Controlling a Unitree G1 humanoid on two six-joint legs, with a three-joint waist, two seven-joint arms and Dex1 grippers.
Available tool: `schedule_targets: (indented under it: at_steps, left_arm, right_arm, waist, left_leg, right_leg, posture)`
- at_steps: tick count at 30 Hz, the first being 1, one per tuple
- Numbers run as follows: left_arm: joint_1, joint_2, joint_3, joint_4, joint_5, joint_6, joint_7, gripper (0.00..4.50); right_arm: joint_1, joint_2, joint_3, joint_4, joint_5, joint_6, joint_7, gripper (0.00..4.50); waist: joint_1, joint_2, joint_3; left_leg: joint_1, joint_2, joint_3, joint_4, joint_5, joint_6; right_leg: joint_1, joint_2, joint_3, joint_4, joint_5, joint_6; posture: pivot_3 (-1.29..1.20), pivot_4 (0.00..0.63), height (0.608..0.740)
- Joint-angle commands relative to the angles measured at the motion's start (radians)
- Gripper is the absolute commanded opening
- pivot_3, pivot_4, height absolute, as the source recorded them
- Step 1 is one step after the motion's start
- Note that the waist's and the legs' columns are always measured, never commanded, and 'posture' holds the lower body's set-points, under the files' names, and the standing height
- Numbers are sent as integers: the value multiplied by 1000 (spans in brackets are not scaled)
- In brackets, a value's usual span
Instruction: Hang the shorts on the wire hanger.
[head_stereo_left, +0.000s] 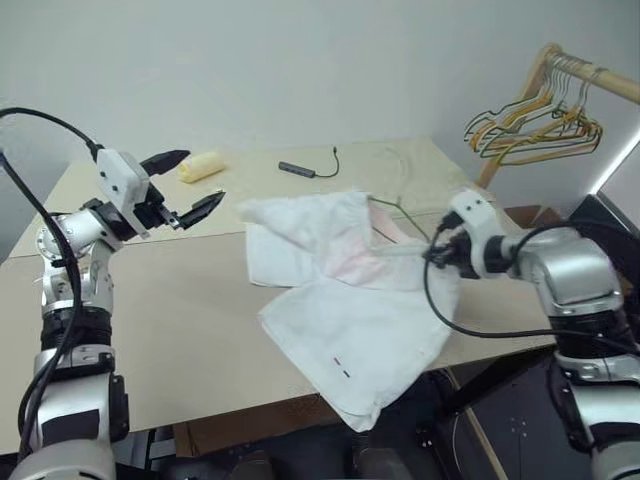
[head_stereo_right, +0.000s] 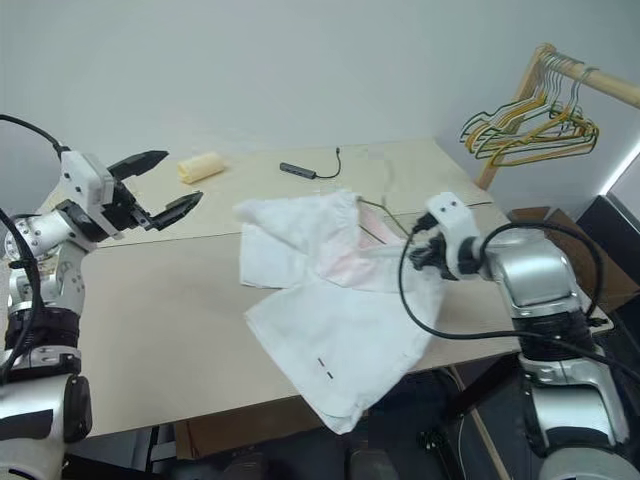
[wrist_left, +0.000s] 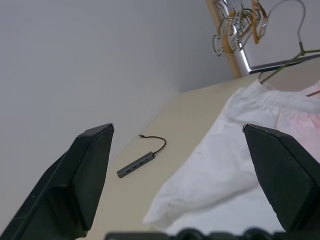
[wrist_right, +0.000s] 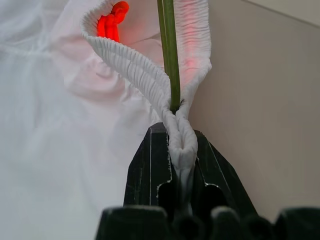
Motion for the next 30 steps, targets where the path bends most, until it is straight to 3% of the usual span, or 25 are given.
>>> schedule_targets:
  at_steps: [1, 11, 17, 30]
  left_arm:
    - [-1, -4, -12, -86, -30, 29, -12, 4500]
    - [29, -15, -6, -154, -157, 140, -121, 4500]
    - [67, -37, 4, -238, -239, 197, -176, 4500]
    - [126, -126, 31, -405, -338, 271, -95, 4500]
  right_arm:
    - [-4, -75, -119, 33, 5, 25, -38, 81]
    - [-3, -207, -227, 214, -44, 73, -196, 81]
    - [-81, -147, -382, 281, -108, 45, -453, 81]
    - [-310, 14, -558, 372, -175, -61, -873, 81]
  waist:
    - [-9, 0, 0]
    - [-74, 0, 0]
    - [-121, 1, 0]
    - [-148, 4, 1]
  left_leg:
    - [0, 0, 0, 0, 0, 0]
    - [4, 0, 0, -1, 0, 0]
    - [6, -1, -1, -1, 0, 0]
    - [11, -2, -3, -4, 0, 1]
  right_leg:
    - [0, 0, 0, 0, 0, 0]
    - [3, 0, 2, -1, -4, 7]
    - [4, 0, 5, 0, -4, 8]
    - [11, 0, 8, -5, -3, 12]
  posture:
    - [-149, 0, 740]
    - [-195, 0, 740]
    - [-202, 0, 740]
    - [-174, 0, 740]
